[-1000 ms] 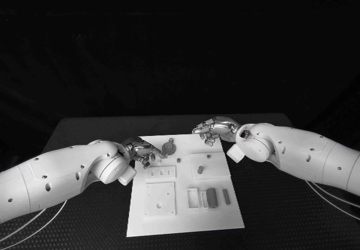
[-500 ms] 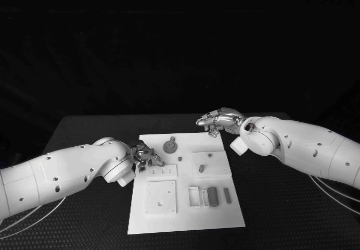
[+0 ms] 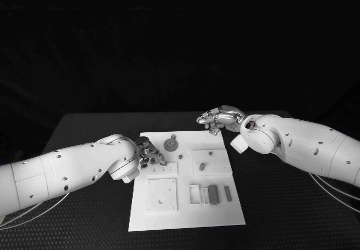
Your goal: Assemble the parts on the task board
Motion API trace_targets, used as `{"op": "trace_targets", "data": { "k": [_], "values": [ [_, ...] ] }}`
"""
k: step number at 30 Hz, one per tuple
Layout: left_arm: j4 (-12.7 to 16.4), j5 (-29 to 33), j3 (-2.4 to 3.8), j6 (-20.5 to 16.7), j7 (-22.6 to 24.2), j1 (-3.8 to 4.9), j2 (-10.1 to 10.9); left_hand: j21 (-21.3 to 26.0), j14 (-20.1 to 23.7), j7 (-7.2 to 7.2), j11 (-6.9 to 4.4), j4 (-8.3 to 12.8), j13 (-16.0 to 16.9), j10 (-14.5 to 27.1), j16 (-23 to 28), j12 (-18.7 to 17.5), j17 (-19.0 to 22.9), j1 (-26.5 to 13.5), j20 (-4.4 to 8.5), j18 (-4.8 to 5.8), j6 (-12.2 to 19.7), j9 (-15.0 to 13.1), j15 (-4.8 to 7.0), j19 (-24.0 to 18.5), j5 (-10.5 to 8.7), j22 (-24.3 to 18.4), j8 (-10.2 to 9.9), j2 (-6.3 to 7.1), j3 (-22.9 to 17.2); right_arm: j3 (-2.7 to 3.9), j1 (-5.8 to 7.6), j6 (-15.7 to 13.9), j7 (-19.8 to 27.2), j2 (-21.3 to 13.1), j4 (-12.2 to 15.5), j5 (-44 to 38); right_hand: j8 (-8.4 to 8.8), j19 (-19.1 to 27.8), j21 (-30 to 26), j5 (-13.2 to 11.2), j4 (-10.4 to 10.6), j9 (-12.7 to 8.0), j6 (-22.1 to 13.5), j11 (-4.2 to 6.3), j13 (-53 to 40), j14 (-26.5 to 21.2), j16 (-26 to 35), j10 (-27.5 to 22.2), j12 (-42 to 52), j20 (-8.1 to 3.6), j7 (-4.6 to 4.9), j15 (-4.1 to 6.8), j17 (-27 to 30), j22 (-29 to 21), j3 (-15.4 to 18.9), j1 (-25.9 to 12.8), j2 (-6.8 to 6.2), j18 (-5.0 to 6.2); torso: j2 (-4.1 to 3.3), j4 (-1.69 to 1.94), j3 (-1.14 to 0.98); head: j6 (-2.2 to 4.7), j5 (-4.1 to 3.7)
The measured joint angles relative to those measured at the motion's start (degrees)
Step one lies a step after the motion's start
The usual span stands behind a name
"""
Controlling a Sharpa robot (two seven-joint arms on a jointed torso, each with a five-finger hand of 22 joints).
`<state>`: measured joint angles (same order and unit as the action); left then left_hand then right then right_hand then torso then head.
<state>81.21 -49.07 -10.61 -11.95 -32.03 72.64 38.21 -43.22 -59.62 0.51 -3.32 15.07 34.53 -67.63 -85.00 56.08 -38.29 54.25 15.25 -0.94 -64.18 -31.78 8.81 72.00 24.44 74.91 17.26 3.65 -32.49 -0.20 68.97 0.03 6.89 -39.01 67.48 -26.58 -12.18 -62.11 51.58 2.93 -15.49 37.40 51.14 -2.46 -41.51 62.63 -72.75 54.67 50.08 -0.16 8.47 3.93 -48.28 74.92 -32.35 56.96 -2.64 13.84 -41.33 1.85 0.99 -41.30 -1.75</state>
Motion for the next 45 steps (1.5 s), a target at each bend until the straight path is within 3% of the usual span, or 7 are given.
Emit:
{"op": "trace_targets", "data": {
  "k": [7,15,21,45],
  "values": [
    [0.15,-1.58,-0.22,0.71,-0.88,0.06,-0.18,-0.77,-0.8,-0.2,-0.2,0.14,0.5,-0.7,-0.54,0.5,-0.37,-0.6,0.19,0.0,-0.55,0.0,0.19,0.63,0.83,0.0,0.0,0.58,-0.14,0.0,0.0,-0.01,-0.01,0.01,0.0,-0.07,0.0,0.07,0.0,0.0,0.0,-0.05,0.08,0.0,0.0,0.0,0.0,0.0,0.0,0.07,-0.09,0.0,0.05,0.0,0.0,0.0,0.0,0.0,-0.01,-0.02,-0.01,-0.19,0.01],
    [0.28,-2.38,-0.38,2.52,-1.67,0.1,-0.32,-1.2,-1.1,-0.26,-0.46,0.15,0.78,-0.98,-0.63,0.88,-0.47,-0.99,0.2,0.0,-0.88,0.0,0.29,1.04,0.83,-0.01,0.0,0.19,-0.15,0.0,0.0,0.0,-0.05,0.01,-0.01,-0.11,0.0,0.08,0.0,-0.04,-0.15,-0.05,0.08,0.0,0.06,0.0,0.0,0.0,0.0,0.08,-0.1,0.0,0.05,0.0,0.16,0.22,0.22,0.0,-0.01,0.0,0.0,-0.36,-0.03],
    [0.27,-2.63,-1.76,3.4,-2.28,0.51,-0.6,-1.43,-1.12,-0.28,-0.46,0.15,0.88,-0.98,-0.86,0.88,-0.54,-1.38,0.2,0.0,-0.96,0.0,0.28,1.22,1.48,-0.01,0.0,-0.21,-0.15,0.0,0.01,0.0,-0.07,-0.02,0.11,-0.14,0.0,0.08,0.0,-0.04,-0.15,-0.05,0.08,0.0,0.06,0.01,0.0,0.0,0.0,0.08,-0.11,-0.01,0.05,-0.01,0.16,0.22,0.22,0.0,-0.01,0.03,0.01,-0.48,0.02],
    [-1.87,-4.51,-2.15,3.69,-3.15,0.73,-1.96,-1.87,-1.23,-0.33,-0.48,0.15,1.18,-0.97,-0.86,0.88,-0.72,-2.4,0.1,0.0,-1.02,0.02,0.18,1.35,2.01,0.03,0.0,-1.23,-0.15,0.01,0.01,0.0,-0.07,0.06,0.43,-0.23,0.0,0.08,-0.22,-0.04,-0.32,-0.09,0.28,0.0,0.18,0.1,0.0,0.0,0.0,0.09,-0.06,-0.09,0.04,-0.01,-0.01,0.22,0.22,0.0,-0.04,-0.02,0.01,-0.66,0.12]
  ]
}}
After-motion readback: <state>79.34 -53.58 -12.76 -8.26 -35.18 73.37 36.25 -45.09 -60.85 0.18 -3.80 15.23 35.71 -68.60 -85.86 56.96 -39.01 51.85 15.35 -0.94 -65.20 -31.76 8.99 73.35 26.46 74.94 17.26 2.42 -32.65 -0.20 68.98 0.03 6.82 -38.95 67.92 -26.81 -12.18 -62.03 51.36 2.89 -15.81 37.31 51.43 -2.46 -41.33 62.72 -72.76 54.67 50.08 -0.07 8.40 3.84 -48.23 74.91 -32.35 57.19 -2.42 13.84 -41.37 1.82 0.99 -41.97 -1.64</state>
